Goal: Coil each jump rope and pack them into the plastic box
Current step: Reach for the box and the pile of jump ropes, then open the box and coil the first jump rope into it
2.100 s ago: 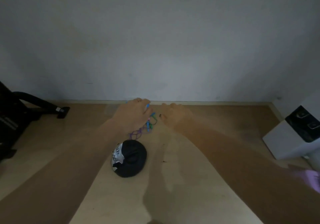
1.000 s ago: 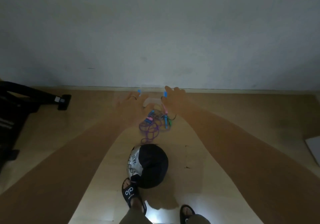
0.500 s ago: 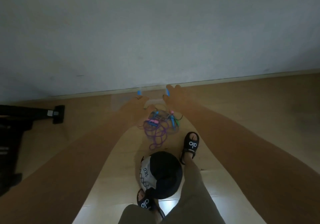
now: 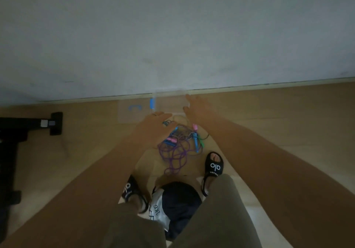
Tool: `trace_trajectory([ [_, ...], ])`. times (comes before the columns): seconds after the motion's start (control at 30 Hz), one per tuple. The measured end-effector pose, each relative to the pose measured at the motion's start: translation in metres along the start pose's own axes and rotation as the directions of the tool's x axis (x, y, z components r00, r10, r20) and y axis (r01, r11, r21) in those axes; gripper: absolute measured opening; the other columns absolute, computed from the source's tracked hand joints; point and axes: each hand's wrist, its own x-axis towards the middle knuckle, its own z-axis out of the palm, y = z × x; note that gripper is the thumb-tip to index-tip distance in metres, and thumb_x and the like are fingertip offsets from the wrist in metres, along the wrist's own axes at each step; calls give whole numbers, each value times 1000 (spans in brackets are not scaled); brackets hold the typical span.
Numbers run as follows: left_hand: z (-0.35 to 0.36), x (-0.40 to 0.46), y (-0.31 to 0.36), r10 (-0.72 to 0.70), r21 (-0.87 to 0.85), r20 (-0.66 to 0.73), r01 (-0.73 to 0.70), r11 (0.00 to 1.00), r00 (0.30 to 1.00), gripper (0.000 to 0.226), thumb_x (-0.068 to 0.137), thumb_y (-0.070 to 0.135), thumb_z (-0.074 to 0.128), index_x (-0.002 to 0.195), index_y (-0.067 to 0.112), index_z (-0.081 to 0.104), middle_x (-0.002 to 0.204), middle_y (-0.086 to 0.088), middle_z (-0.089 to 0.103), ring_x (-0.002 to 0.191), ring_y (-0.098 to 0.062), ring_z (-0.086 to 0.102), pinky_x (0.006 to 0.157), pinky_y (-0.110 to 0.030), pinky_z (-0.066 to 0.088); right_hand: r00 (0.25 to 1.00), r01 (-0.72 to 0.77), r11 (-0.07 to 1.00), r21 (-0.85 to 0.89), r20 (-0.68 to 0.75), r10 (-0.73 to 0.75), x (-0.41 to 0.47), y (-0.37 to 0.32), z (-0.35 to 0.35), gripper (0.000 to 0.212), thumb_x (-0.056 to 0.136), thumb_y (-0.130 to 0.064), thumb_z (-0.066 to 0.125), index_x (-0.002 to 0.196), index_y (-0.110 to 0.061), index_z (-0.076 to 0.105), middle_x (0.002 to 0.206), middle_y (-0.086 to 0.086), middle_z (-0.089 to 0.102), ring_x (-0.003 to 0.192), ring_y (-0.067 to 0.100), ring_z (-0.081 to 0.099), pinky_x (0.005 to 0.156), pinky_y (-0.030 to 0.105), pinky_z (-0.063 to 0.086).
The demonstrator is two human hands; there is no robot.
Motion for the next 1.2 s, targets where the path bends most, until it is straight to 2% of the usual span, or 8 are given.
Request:
trace_trajectory([
  [0.17, 32, 97, -61, 5, 12, 39, -5, 1000, 999, 62, 95, 56, 46, 150, 30, 36, 159, 1, 27, 145, -22, 25, 117, -42, 25, 1000, -21, 1000, 20, 18, 21, 81, 6, 64, 51, 93, -36, 47, 142, -25, 36, 133, 15, 45, 109, 35, 53, 89, 46, 49],
  [0.33, 85, 207, -135, 51, 12, 59, -51, 999, 997, 64, 94, 55, 48, 150, 27, 35, 157, -2, 29, 142, -23, 30, 113, -39, 29, 998, -52, 998, 38, -16, 53, 167, 9, 156, 37, 95, -32, 48, 128, -17, 52, 121, 12, 54, 103, 31, 57, 83, 43, 53],
  [0.47, 139, 279, -188, 40, 9, 101, -41, 999, 994, 61, 95, 52, 50, 148, 24, 38, 154, -5, 31, 138, -26, 36, 110, -37, 33, 1000, -22, 1000, 0, -6, 22, 218, 19, 225, 33, 98, -32, 45, 125, -15, 56, 116, 8, 61, 99, 26, 60, 68, 32, 44],
  [0.63, 207, 345, -240, 52, 88, 119, -62, 994, 992, 53, 96, 44, 50, 143, 22, 43, 149, -7, 42, 132, -26, 44, 107, -37, 40, 990, 47, 999, -23, 133, -44, 262, 39, 315, 31, 96, -34, 51, 119, -17, 62, 114, 5, 65, 100, 23, 60, 79, 29, 43],
  [0.73, 243, 370, -261, 80, 97, 78, -88, 991, 994, 42, 96, 34, 53, 133, 15, 53, 133, -9, 56, 117, -26, 55, 95, -35, 47, 978, 31, 998, -55, 209, -19, 284, 50, 360, 23, 94, -30, 55, 109, -15, 63, 114, 6, 64, 99, 24, 60, 79, 29, 44],
  [0.83, 272, 390, -278, 82, 111, 40, -86, 990, 996, 39, 95, 32, 54, 129, 13, 56, 128, -10, 59, 114, -26, 55, 90, -32, 45, 982, 21, 997, -78, 189, -6, 296, 61, 397, 30, 93, -31, 57, 118, -14, 60, 118, 8, 60, 105, 27, 59, 82, 30, 47],
  [1.03, 323, 402, -297, 103, 90, 12, -104, 990, 995, 40, 97, 34, 51, 130, 12, 55, 129, -12, 59, 114, -28, 56, 90, -34, 46, 996, -64, 993, -103, 52, 69, 294, 91, 446, 23, 93, -27, 53, 107, -13, 64, 107, 6, 67, 94, 23, 64, 73, 29, 50],
  [1.2, 351, 398, -290, 153, 67, 23, -154, 986, 988, 41, 95, 41, 51, 128, 17, 55, 126, -11, 61, 106, -28, 59, 91, -39, 50, 987, -117, 991, -61, 105, 123, 283, 106, 473, 33, 95, -20, 46, 124, -10, 57, 125, 11, 61, 113, 30, 59, 94, 40, 50],
])
